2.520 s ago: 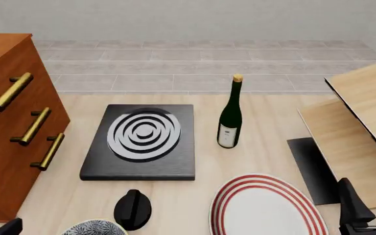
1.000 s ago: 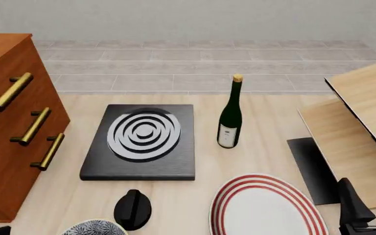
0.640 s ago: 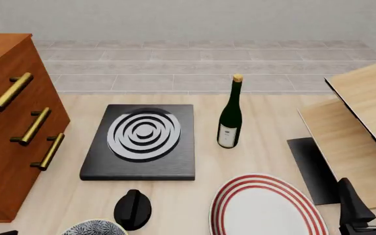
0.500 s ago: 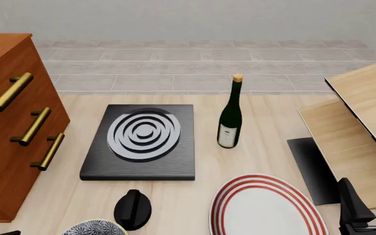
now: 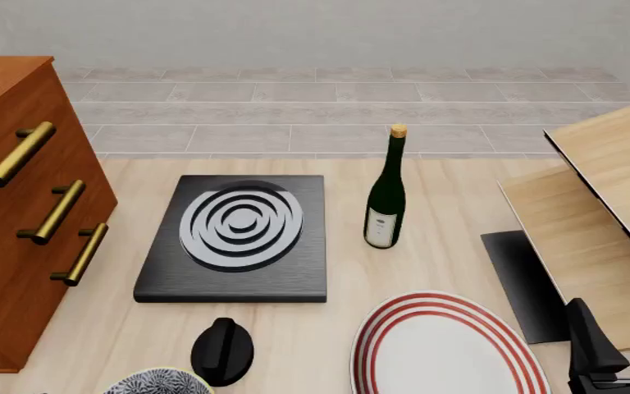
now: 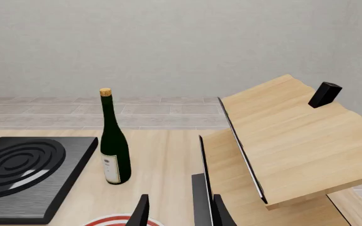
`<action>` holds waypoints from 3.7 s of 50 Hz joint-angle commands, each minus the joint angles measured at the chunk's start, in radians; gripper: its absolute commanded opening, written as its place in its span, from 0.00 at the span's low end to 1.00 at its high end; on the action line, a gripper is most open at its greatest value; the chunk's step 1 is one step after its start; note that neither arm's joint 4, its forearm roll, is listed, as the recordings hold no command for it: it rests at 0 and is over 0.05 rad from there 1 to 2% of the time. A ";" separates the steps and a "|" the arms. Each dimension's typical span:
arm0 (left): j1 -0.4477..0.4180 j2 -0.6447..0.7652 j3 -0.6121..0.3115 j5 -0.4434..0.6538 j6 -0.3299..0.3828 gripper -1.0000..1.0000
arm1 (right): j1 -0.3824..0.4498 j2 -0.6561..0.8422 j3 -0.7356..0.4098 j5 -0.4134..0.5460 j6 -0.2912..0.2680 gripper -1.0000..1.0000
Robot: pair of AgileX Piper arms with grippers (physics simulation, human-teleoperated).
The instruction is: Put the bowl on the top of the cabinet.
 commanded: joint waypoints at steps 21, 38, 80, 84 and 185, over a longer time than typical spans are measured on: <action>0.038 0.031 0.082 -0.085 0.025 1.00 | 0.000 0.000 0.000 0.000 0.000 1.00; 0.038 0.008 0.121 -0.093 0.046 1.00 | 0.000 0.000 0.000 0.000 0.000 1.00; 0.054 0.099 0.204 -0.241 0.053 1.00 | 0.000 0.000 0.000 0.000 0.000 1.00; 0.056 0.113 0.214 -0.260 0.053 1.00 | 0.000 0.000 0.000 0.000 0.000 1.00; 0.162 0.134 -0.542 -0.145 -0.083 0.00 | 0.000 0.000 0.000 0.000 0.000 1.00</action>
